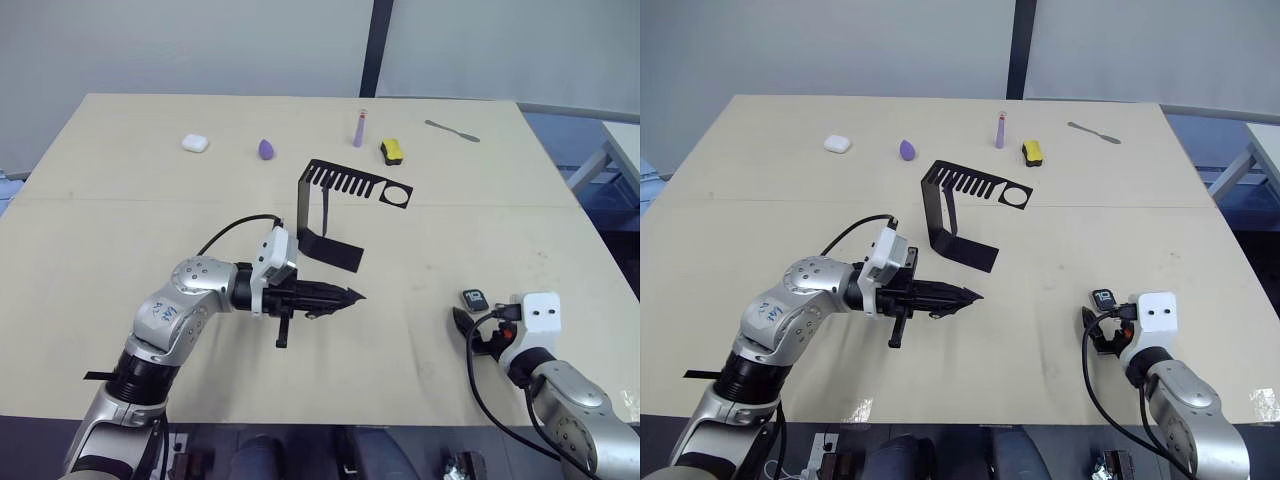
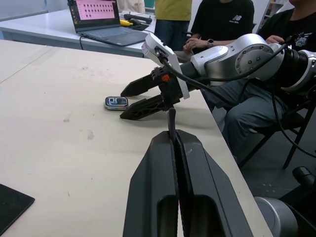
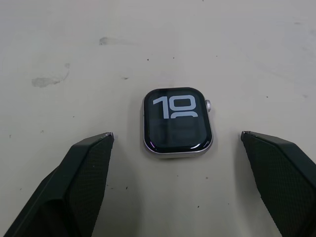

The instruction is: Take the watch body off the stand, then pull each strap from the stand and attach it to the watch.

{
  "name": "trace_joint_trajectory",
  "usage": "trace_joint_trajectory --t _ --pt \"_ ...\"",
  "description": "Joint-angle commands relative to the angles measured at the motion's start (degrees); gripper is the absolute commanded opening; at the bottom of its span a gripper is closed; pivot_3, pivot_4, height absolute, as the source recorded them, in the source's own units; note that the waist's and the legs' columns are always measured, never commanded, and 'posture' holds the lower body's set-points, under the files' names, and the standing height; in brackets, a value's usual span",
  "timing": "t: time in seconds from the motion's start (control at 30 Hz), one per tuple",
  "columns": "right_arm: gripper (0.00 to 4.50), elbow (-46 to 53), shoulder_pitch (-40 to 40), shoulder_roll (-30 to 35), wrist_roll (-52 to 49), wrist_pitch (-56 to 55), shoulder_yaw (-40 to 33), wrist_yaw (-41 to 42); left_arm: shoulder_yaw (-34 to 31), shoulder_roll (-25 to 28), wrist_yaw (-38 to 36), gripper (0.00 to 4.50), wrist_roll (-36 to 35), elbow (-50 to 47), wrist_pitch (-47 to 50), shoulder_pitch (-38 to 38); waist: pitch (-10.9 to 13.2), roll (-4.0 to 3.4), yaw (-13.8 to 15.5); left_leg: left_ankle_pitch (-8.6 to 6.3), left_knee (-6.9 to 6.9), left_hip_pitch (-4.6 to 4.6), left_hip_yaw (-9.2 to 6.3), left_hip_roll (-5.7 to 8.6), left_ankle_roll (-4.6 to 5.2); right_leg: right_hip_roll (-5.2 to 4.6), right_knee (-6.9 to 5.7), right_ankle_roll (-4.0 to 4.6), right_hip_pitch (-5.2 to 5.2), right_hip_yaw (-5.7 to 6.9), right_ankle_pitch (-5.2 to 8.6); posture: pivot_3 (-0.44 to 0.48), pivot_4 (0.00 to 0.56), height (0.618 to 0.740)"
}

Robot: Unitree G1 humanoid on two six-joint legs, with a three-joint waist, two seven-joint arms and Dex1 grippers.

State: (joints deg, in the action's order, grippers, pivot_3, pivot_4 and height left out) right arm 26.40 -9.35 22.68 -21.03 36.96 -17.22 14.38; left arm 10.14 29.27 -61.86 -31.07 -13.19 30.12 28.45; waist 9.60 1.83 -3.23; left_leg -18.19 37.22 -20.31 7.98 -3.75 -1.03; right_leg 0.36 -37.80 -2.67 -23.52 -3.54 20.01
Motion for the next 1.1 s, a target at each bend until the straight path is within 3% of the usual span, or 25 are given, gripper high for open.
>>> trace_joint_trajectory --t 0.03,0.1,0.13,0.27,1.1 --pt "4.39 -0.8 0.4 -0.4 0.9 -0.4 -0.6 -1.1 0.0 -0.3 0.4 0.0 -0.4 -2.7 0.0 0.1 0.0 0.0 0.0 0.0 0.0 0.0 0.0 0.0 0.0 0.0 -0.01 0.0 0.0 0.0 0.0 0.0 0.15 0.74" --pt "4.39 -1.1 0.8 -0.8 1.0 -0.6 -0.5 -1.2 0.1 -0.4 0.6 0.0 -0.4 -2.8 0.1 0.1 0.0 0.0 0.0 0.0 0.01 0.01 0.02 0.0 0.0 0.0 -0.02 0.0 0.0 -0.01 0.0 0.0 0.15 0.74" --pt "4.16 -1.2 0.9 -1.0 1.0 -0.7 -0.4 -1.2 0.2 -0.5 0.7 0.0 -0.4 -2.9 0.2 0.2 0.0 0.0 -0.1 0.0 0.02 0.01 0.02 0.0 0.0 0.0 -0.02 0.0 0.0 -0.01 0.0 0.0 0.15 0.74" --pt "2.62 -1.4 1.2 -1.3 1.5 -0.7 -0.3 -1.2 0.2 -0.8 0.9 0.0 -0.4 -3.0 0.4 0.3 0.0 0.0 0.0 0.01 0.02 0.02 0.03 0.0 0.0 0.0 -0.04 0.0 -0.01 -0.02 0.0 0.0 0.15 0.74" --pt "2.62 -3.0 2.9 -2.8 2.3 -0.3 0.0 -1.4 -0.4 -1.2 1.3 0.0 -0.2 -2.3 0.8 0.9 0.0 0.01 -0.1 0.01 0.03 0.04 0.06 0.0 0.0 0.0 -0.07 0.0 0.0 -0.04 0.0 0.0 0.15 0.74"
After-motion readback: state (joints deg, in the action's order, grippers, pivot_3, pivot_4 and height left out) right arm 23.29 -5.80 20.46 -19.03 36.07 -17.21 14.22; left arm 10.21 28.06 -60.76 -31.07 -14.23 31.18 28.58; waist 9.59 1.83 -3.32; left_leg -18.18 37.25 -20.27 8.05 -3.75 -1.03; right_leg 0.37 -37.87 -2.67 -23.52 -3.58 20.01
